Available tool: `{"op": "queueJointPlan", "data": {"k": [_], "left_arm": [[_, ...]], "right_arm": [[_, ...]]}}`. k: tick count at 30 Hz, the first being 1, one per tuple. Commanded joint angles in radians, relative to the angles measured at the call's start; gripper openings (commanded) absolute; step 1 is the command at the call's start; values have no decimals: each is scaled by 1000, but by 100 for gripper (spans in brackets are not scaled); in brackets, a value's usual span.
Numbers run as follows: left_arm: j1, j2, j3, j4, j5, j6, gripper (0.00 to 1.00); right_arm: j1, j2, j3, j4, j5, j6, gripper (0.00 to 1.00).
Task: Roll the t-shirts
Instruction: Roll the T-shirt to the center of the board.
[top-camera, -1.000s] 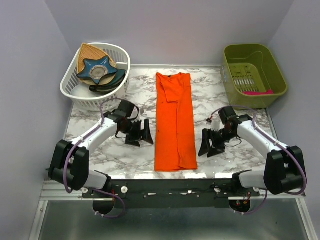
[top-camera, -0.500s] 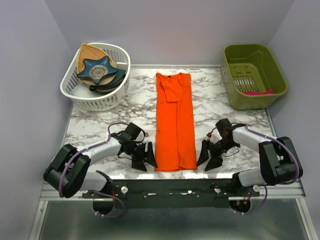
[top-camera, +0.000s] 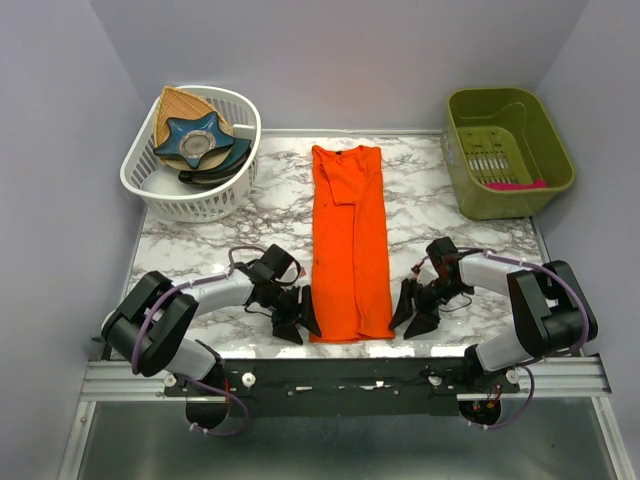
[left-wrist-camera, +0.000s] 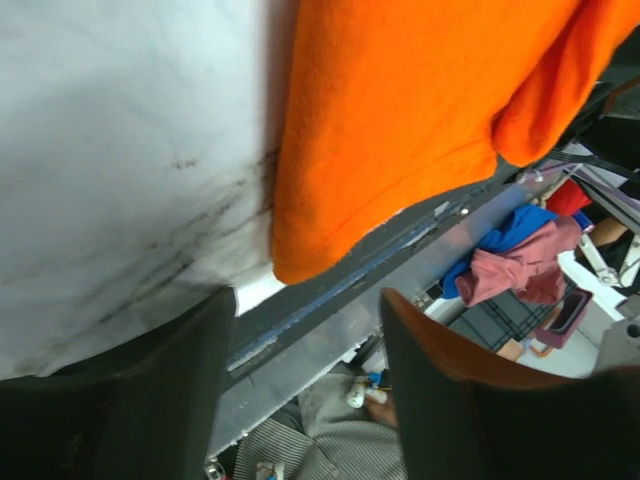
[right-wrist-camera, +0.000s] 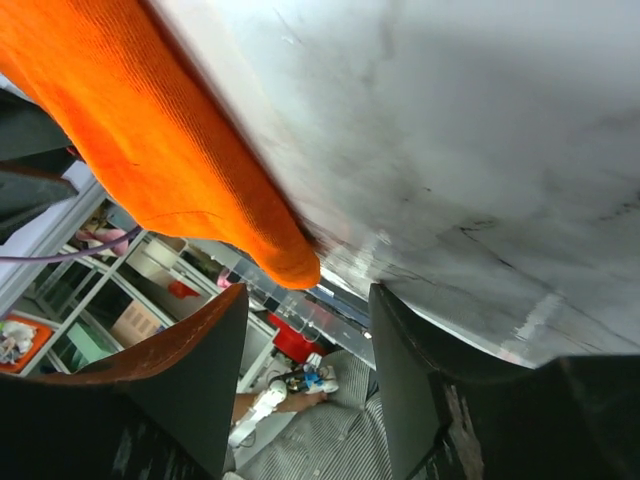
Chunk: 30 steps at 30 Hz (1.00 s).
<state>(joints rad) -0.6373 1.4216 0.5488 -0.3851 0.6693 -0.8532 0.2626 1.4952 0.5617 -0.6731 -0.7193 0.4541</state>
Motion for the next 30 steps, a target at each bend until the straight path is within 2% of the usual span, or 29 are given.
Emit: {"op": "queueJointPlan", "data": {"k": [1,8,13,17,22,30], "left_arm": [[-5,59,-9,41,-79,16,65],[-7,80,-9,74,-112,-18,60],[-16,85,17,84,-151,-29,58],[-16,88,31,58,-206,-15,53],[-41,63,25,19,-273,-14,52],[-84,13,-4,0,-294,-15,53]], "right_arm": [[9,88,1,24,57,21,58],[30,181,41,24,27,5,52],[35,163,41,-32,81,-12,52],[35,162,37,-65,103,-23,52],[35,157,27,-69,103,-34,48],[52,117,12,-65,90,-26,51]]}}
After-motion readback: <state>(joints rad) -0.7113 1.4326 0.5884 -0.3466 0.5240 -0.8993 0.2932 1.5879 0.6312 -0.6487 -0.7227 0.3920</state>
